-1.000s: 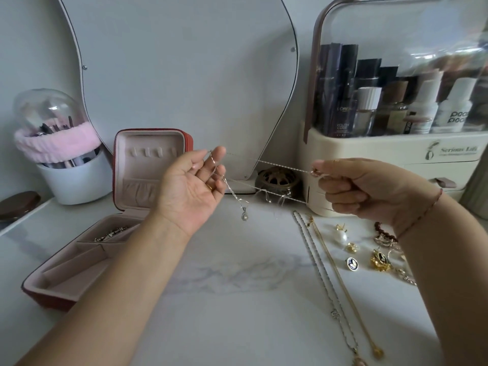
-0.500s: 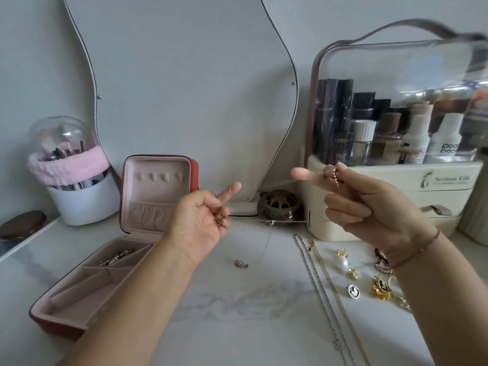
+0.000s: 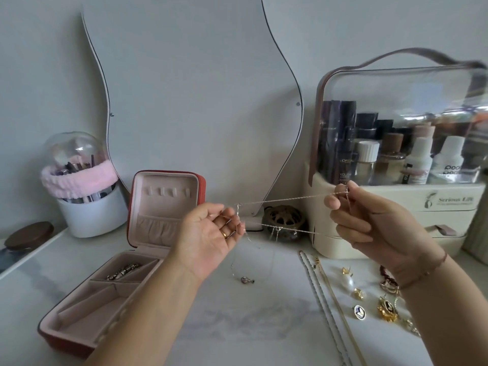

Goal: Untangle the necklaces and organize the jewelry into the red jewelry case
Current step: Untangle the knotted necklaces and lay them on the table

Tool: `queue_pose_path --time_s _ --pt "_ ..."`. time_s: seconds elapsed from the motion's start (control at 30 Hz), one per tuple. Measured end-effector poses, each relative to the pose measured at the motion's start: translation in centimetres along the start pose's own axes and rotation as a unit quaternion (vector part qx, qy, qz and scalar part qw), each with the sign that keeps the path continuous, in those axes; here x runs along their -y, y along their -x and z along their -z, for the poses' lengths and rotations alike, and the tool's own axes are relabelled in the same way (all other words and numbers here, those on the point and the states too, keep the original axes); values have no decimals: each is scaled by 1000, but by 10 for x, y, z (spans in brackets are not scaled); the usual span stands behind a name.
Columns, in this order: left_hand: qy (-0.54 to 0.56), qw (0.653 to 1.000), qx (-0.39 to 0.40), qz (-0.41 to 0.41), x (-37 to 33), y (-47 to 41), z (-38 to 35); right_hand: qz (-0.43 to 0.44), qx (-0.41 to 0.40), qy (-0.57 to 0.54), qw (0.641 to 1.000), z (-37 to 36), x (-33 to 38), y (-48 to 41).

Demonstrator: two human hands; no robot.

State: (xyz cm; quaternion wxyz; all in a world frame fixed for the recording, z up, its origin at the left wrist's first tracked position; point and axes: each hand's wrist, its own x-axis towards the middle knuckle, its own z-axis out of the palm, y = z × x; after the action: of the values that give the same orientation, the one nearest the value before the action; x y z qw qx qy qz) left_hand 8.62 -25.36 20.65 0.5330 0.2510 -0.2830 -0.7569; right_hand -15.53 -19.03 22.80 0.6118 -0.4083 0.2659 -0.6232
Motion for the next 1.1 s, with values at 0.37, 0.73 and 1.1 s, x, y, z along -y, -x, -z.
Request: queue_pose_path --time_s 0.37,0.73,1.1 --pt "-48 984 165 46 -6 4 7 -9 199 -191 961 4 -7 -4" --pt "-406 911 28 -60 -9 5 11 68 109 -27 991 -3 4 3" --pt "-705 702 29 -97 -6 -2 30 136 45 111 983 -12 12 12"
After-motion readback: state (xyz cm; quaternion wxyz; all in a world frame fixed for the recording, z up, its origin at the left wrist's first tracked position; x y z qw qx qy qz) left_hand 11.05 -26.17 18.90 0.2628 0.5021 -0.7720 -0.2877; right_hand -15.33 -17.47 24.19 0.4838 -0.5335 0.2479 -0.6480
